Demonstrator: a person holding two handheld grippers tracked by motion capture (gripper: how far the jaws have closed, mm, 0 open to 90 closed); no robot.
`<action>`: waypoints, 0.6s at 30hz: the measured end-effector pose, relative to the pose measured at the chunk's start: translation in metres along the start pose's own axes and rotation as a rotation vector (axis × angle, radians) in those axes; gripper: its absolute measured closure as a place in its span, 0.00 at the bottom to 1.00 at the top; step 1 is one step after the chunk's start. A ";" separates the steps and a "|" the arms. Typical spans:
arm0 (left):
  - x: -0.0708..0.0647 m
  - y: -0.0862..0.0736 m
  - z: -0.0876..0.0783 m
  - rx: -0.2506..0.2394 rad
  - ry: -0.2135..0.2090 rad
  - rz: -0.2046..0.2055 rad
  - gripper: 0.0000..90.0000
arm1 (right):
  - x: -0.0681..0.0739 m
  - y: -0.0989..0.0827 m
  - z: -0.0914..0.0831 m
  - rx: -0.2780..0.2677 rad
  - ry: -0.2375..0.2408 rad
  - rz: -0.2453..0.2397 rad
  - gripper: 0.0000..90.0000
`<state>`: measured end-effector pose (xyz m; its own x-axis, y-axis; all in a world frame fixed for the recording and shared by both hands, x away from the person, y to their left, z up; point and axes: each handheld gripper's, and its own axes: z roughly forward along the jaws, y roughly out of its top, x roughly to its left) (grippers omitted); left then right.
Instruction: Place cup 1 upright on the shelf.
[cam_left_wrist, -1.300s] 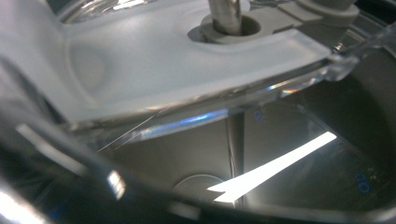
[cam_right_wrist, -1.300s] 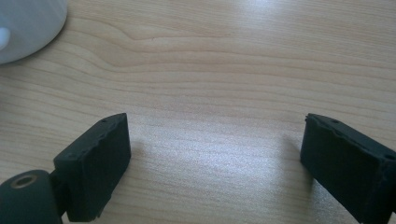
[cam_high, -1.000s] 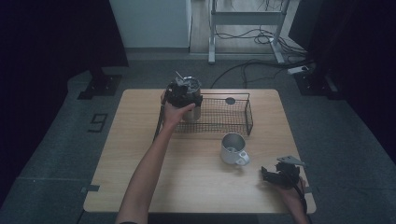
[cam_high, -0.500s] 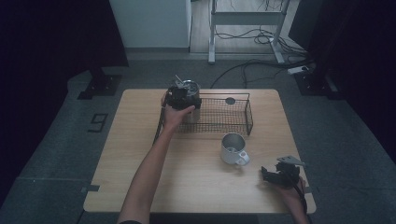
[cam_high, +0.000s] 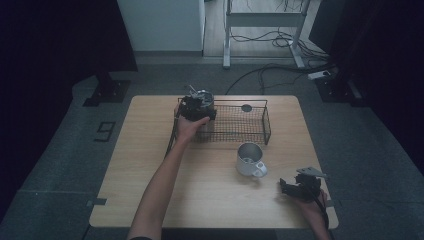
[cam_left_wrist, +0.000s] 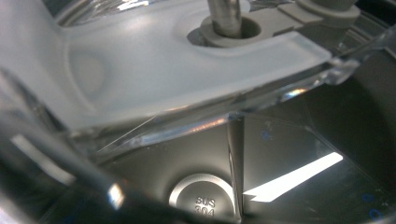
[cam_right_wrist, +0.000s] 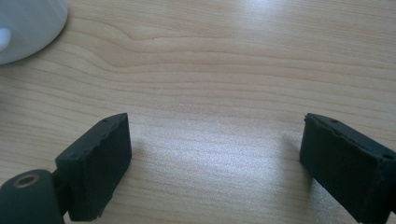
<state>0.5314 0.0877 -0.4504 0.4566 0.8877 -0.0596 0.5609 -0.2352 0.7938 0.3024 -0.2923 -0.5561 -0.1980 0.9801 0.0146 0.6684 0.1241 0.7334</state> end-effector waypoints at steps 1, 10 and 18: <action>0.000 -0.001 0.001 0.004 0.001 0.003 0.05 | 0.000 0.000 0.000 0.000 0.000 0.000 0.10; -0.001 -0.007 0.007 0.019 0.006 -0.001 0.05 | 0.000 0.000 0.000 0.000 0.000 -0.001 0.10; -0.002 -0.014 0.010 0.029 0.008 -0.002 0.05 | 0.000 0.000 0.000 0.000 0.000 -0.002 0.10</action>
<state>0.5299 0.0852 -0.4671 0.4497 0.8914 -0.0562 0.5820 -0.2447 0.7755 0.3023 -0.2922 -0.5560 -0.1996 0.9798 0.0133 0.6678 0.1261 0.7336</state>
